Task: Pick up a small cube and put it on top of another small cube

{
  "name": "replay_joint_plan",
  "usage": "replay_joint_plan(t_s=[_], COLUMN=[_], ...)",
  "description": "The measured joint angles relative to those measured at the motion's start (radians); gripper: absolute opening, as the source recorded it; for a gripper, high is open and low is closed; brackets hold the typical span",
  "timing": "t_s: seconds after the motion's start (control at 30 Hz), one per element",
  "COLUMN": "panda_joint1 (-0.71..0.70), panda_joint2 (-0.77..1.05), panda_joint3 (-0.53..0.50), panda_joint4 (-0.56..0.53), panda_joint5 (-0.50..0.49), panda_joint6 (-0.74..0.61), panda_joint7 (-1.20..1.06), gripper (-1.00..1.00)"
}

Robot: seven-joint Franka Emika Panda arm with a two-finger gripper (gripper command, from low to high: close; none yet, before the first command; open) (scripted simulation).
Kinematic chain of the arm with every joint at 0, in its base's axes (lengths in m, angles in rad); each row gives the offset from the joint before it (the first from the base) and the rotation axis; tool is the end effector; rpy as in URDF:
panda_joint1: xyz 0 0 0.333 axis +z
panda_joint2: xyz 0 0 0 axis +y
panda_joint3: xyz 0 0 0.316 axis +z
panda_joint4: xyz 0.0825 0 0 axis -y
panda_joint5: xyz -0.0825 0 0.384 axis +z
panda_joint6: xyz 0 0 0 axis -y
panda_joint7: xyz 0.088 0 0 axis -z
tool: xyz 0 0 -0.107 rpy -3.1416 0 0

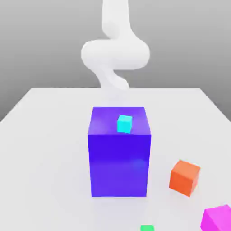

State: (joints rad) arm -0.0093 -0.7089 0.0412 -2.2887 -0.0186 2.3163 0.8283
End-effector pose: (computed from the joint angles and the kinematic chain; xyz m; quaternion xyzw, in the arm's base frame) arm 0.3786 0.0174 0.6852 -0.8612 0.3584 -0.3364 0.1291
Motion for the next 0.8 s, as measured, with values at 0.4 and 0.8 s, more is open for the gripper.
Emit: replay_joint_plan(t_s=[0.4, 0.8], panda_joint1=[-0.014, 0.086], panda_joint2=[0.44, 0.871], panda_joint3=[0.18, 0.246], panda_joint4=[0.055, 0.108], panda_joint5=[-0.125, -0.231], panda_joint6=[0.078, 0.158], panda_joint7=[0.162, 0.311], gripper=[0.0, 0.0])
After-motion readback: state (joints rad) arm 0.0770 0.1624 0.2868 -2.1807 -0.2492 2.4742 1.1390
